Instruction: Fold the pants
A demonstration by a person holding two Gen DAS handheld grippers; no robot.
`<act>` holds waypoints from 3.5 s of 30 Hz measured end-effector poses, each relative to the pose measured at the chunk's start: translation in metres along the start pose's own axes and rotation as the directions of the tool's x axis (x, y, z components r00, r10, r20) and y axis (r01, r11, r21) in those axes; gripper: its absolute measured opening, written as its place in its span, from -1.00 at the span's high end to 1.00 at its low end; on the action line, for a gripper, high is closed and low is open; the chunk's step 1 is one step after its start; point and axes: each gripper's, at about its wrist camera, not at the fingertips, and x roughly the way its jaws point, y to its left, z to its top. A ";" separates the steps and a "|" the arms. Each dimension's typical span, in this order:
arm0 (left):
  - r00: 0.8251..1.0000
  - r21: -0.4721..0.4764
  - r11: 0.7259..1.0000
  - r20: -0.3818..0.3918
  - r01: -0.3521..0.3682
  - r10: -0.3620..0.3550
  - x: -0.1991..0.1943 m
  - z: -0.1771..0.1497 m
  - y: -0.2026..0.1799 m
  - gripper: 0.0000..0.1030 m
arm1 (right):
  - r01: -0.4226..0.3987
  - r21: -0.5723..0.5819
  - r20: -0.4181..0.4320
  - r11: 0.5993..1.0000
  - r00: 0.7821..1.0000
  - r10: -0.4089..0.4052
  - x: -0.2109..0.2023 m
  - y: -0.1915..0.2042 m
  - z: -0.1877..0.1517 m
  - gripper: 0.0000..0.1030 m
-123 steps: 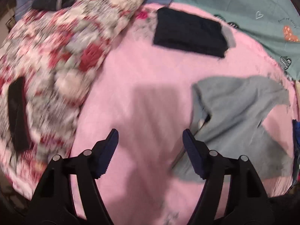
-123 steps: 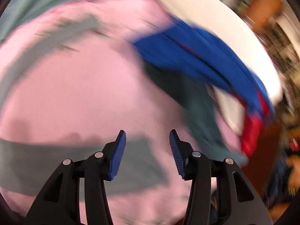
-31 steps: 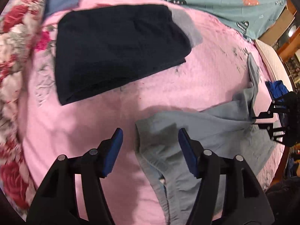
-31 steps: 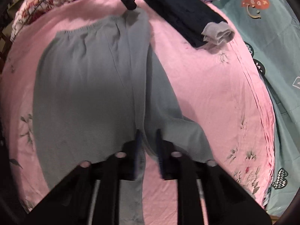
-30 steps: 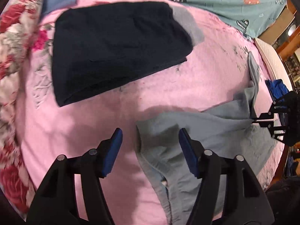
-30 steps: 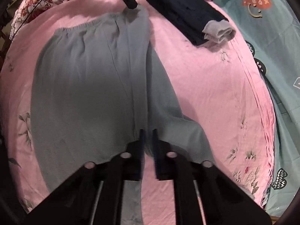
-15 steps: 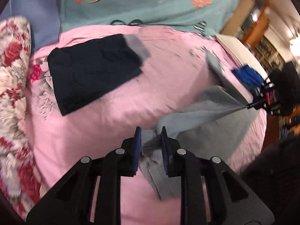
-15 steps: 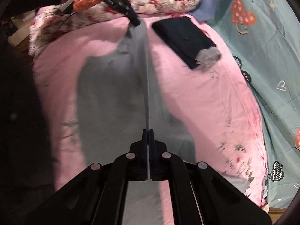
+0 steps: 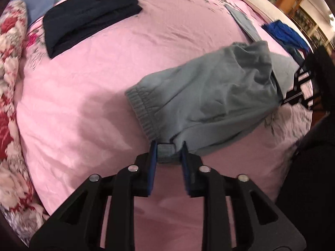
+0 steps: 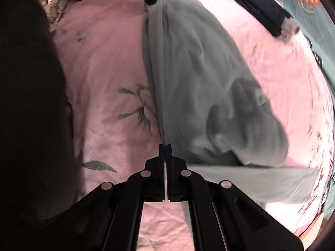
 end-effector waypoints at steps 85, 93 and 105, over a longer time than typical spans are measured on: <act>0.982 -0.041 0.985 -0.094 -0.170 0.165 0.090 0.090 -0.288 -0.05 | 0.065 0.993 -0.013 0.103 0.898 -0.439 -0.115 -0.204 -0.522 1.00; 0.975 -0.014 0.983 -0.129 -0.185 0.182 0.096 0.083 -0.288 -0.18 | 0.072 0.926 0.042 0.370 0.956 -0.291 -0.086 -0.195 -0.485 -0.12; 0.976 -0.019 0.981 -0.107 -0.195 0.192 0.086 0.092 -0.285 -0.19 | -0.078 0.952 0.184 0.296 0.917 -0.353 -0.131 -0.225 -0.515 0.96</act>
